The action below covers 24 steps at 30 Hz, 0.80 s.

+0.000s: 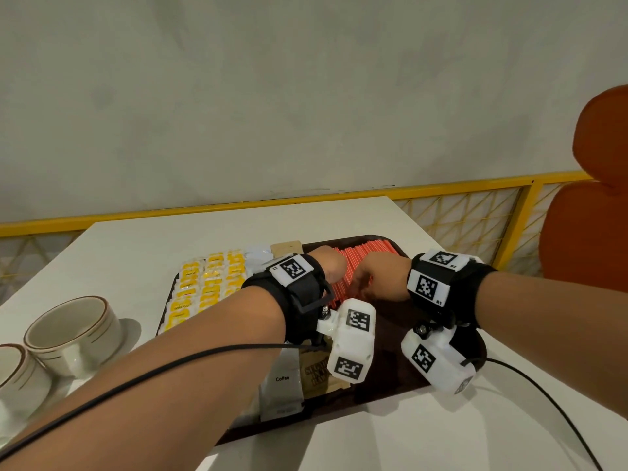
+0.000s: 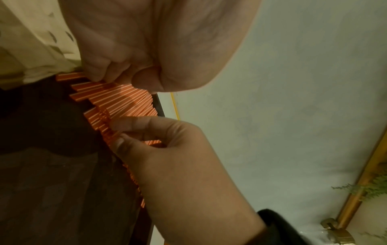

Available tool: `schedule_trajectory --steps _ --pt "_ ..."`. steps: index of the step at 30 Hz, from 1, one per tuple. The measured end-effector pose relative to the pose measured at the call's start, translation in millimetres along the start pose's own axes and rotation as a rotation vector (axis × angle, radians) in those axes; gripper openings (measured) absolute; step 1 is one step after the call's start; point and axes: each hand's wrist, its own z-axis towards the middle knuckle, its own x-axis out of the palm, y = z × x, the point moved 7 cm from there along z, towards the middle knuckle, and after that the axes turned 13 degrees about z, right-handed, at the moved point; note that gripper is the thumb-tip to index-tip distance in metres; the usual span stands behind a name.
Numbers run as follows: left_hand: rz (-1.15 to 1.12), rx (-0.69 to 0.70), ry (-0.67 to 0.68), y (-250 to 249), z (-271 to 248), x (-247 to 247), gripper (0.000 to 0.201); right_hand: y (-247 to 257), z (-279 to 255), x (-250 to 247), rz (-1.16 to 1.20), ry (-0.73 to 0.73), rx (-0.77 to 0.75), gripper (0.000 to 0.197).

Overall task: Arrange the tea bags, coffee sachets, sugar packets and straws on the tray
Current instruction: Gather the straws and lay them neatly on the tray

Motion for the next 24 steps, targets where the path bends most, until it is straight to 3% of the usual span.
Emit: schedule_trajectory --steps 3,10,14,19,24 --pt "0.079 0.029 -0.008 -1.0 1.9 -1.7 0.038 -1.7 -1.8 -1.3 0.039 -0.026 0.0 0.022" --pt "0.122 0.03 0.001 -4.7 1.6 -17.5 0.036 7.6 -5.2 9.3 0.021 0.075 -0.061 0.023" --pt "0.194 -0.037 0.137 -11.7 -9.7 -34.1 0.028 6.8 -5.9 9.5 0.034 0.084 -0.059 0.027" --pt "0.385 -0.02 0.044 -20.2 13.0 -62.7 0.023 -0.3 -1.3 13.0 -0.003 0.088 -0.056 0.03" --pt "0.667 0.127 -0.045 -41.3 29.8 -55.4 0.01 -0.7 -3.5 6.3 0.047 0.067 -0.071 0.027"
